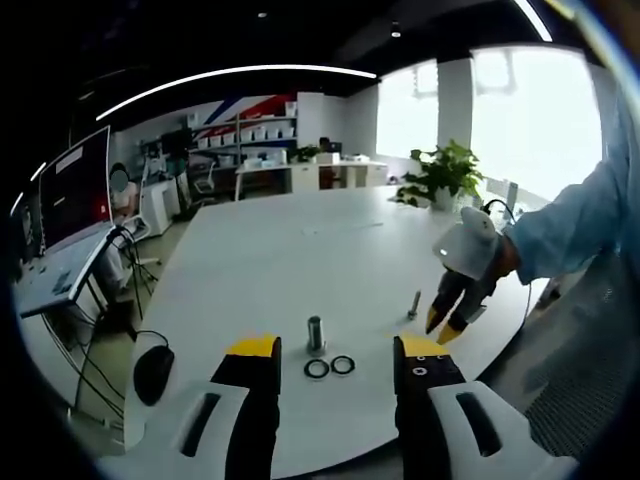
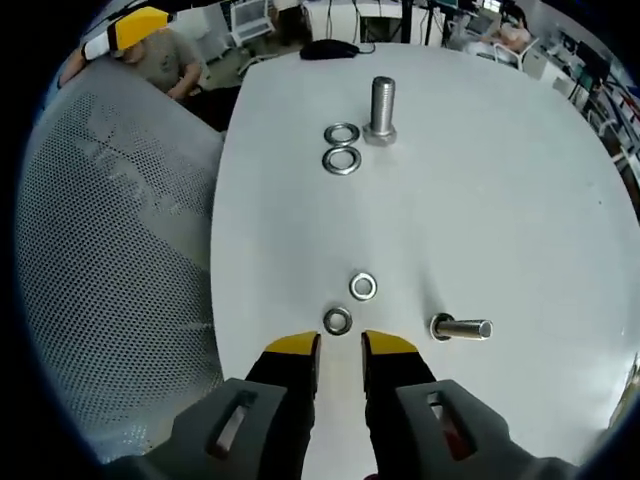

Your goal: Place the washer onto the threaded stud by aligning its center hole with the stud, sliding it down to the base, and recovering from edge contact or off-axis alignment until the washer reaches the visible bottom stop.

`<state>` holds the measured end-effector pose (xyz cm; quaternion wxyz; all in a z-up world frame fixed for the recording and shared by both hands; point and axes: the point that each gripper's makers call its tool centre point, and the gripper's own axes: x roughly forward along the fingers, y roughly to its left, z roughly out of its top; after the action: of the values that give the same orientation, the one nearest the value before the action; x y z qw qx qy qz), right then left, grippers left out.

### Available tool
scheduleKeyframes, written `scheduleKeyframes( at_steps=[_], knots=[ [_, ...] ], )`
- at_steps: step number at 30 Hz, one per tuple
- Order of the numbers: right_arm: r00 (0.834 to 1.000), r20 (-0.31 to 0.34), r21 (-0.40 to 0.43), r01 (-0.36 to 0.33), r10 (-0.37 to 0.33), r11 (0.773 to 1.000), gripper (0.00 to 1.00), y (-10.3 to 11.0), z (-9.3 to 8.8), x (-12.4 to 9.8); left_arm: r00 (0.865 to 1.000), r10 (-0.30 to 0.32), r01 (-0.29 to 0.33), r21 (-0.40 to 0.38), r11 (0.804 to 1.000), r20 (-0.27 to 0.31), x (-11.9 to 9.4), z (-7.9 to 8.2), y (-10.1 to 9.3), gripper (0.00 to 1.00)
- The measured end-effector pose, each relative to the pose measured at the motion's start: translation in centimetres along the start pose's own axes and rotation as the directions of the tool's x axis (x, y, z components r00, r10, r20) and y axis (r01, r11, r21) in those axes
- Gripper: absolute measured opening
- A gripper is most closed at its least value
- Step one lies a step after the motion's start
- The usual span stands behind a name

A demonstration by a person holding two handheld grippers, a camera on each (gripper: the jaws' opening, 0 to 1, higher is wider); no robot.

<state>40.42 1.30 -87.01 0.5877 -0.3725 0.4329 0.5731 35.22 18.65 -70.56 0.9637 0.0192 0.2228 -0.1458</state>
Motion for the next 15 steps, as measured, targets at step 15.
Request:
scheduleKeyframes(
  at_steps=[15],
  knots=[
    [0.999, -0.037, -0.073, 0.022, -0.025, 0.997, 0.18, 0.08, 0.30, 1.03, 1.000, 0.009, -0.009, -0.003, 1.000, 0.006, -0.05, 0.07, 0.18, 0.43]
  ],
)
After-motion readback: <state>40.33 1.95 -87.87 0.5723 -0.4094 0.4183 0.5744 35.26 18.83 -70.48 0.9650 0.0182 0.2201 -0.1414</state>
